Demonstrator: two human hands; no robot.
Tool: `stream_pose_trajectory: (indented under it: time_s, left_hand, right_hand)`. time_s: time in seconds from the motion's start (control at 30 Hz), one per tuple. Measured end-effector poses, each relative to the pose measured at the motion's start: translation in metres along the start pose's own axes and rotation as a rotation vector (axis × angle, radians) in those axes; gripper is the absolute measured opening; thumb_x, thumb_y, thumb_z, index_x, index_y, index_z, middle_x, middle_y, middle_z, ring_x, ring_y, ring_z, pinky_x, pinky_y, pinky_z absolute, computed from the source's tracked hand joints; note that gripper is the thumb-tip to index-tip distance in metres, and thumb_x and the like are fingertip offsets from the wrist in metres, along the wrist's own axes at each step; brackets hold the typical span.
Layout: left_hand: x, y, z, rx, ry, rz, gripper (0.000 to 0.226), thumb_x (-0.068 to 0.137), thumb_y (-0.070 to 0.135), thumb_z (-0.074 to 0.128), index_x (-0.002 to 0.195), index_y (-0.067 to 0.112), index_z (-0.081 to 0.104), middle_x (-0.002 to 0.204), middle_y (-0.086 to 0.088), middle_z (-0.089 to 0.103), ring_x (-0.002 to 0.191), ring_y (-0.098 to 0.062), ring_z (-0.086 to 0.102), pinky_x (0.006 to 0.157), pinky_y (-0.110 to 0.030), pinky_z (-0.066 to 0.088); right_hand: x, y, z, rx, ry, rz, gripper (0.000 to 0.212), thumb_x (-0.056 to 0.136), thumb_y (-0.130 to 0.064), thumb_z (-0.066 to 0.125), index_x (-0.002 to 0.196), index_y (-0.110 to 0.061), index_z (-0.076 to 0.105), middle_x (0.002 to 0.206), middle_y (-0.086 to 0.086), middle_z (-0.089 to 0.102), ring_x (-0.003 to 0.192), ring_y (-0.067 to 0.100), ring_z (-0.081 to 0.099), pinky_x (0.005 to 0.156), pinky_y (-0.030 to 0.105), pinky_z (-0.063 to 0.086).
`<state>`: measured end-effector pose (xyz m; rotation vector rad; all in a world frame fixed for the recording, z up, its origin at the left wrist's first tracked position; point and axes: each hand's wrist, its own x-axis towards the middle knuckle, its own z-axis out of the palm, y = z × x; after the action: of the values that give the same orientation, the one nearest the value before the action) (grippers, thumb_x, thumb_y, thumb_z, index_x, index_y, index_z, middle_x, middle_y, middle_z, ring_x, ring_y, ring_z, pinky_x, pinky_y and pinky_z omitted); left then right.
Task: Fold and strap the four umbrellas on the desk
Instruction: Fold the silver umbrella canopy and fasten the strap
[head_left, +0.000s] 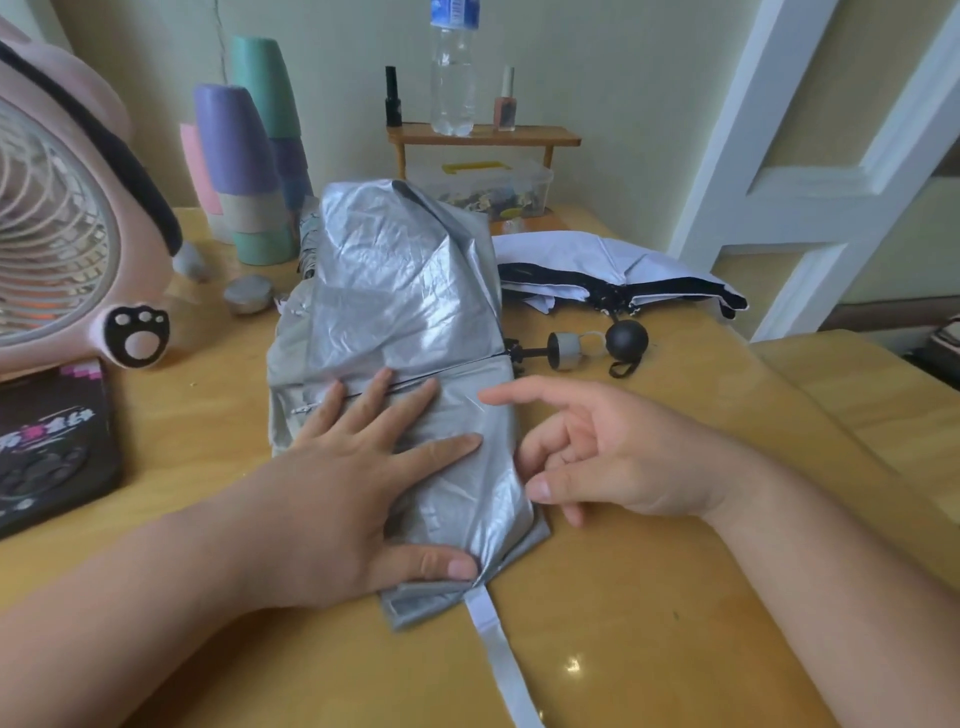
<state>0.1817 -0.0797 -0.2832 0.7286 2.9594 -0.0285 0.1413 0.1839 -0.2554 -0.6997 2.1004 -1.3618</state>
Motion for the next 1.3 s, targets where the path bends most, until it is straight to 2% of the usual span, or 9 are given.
stream_pose_trajectory:
  time_s: [0.17,0.23,0.33,0.47,0.63,0.8,0.97,1.13,1.3]
  left_hand:
    - [-0.001,-0.001,-0.001,-0.029,-0.042,0.083,0.093,0.066,0.106,0.016,0.145,0.069,-0.015,0.160,0.017,-0.038,0.141,-0.011,-0.047,0.124,-0.048,-0.018]
    - [0.000,0.000,-0.001,-0.051,-0.078,0.091,0.091,0.066,0.106,0.017,0.142,0.071,-0.018,0.159,0.018,-0.038,0.141,-0.011,-0.047,0.123,-0.049,-0.018]
    - [0.001,0.002,-0.002,-0.069,-0.104,0.101,0.088,0.066,0.105,0.020,0.139,0.074,-0.019,0.160,0.019,-0.036,0.143,-0.015,-0.045,0.123,-0.051,-0.018]
    - [0.001,0.002,-0.004,-0.082,-0.120,0.111,0.086,0.067,0.104,0.023,0.138,0.076,-0.018,0.161,0.020,-0.034,0.144,-0.018,-0.044,0.122,-0.053,-0.019]
    - [0.000,0.004,-0.006,-0.091,-0.114,0.138,0.079,0.074,0.099,0.027,0.139,0.077,-0.013,0.163,0.021,-0.031,0.145,-0.019,-0.043,0.122,-0.058,-0.017]
    - [-0.003,0.004,-0.009,-0.109,-0.105,0.169,0.065,0.081,0.093,0.022,0.138,0.080,-0.007,0.164,0.022,-0.027,0.144,-0.014,-0.043,0.119,-0.061,-0.019]
    - [-0.001,0.007,-0.007,-0.119,-0.110,0.150,0.057,0.086,0.087,0.017,0.136,0.081,-0.007,0.163,0.024,-0.028,0.143,-0.013,-0.044,0.117,-0.060,-0.024]
    - [-0.001,0.006,-0.007,-0.090,-0.131,0.134,0.068,0.080,0.094,0.023,0.137,0.080,-0.012,0.162,0.024,-0.030,0.143,-0.014,-0.044,0.118,-0.060,-0.024]
    - [0.000,0.006,-0.008,-0.091,-0.131,0.138,0.068,0.081,0.093,0.024,0.137,0.079,-0.012,0.163,0.023,-0.029,0.143,-0.015,-0.044,0.117,-0.060,-0.025]
  right_hand:
    - [-0.002,-0.001,-0.001,0.027,-0.064,0.038,0.074,0.094,0.014,0.057,0.146,-0.037,0.042,0.108,0.019,0.073,0.056,0.028,0.063,0.053,0.017,0.047]
    - [-0.004,-0.003,-0.003,0.021,-0.133,0.039,0.079,0.091,0.012,0.059,0.147,-0.040,0.039,0.110,0.020,0.073,0.055,0.026,0.061,0.055,0.021,0.048]
    - [-0.003,-0.002,-0.005,0.024,-0.163,0.047,0.085,0.083,0.003,0.065,0.152,-0.038,0.035,0.098,0.012,0.070,0.054,0.022,0.057,0.056,0.029,0.049]
    - [-0.004,0.001,-0.008,0.033,-0.144,0.053,0.082,0.083,0.003,0.064,0.151,-0.033,0.036,0.089,0.011,0.067,0.054,0.020,0.056,0.056,0.027,0.048]
    - [-0.002,0.003,-0.009,0.104,-0.028,0.094,0.076,0.081,0.001,0.064,0.146,-0.033,0.044,0.095,0.011,0.072,0.062,0.024,0.063,0.043,0.022,0.035]
    - [-0.002,-0.003,-0.003,0.099,-0.039,0.109,0.084,0.082,-0.005,0.081,0.148,-0.034,0.039,0.094,0.011,0.073,0.062,0.026,0.066,0.040,0.023,0.034]
    - [0.001,-0.004,0.006,0.017,-0.021,0.100,0.085,0.085,0.003,0.076,0.151,-0.035,0.037,0.080,0.019,0.067,0.052,0.020,0.060,0.050,0.014,0.042]
    - [0.000,-0.003,-0.001,-0.052,-0.067,0.117,0.070,0.086,0.003,0.076,0.141,-0.033,0.050,0.078,0.011,0.068,0.051,0.016,0.049,0.052,0.020,0.041]
    - [-0.005,-0.004,-0.007,-0.208,-0.077,0.132,0.044,0.091,0.005,0.069,0.125,-0.023,0.065,0.081,0.007,0.076,0.055,0.016,0.054,0.054,0.020,0.045]
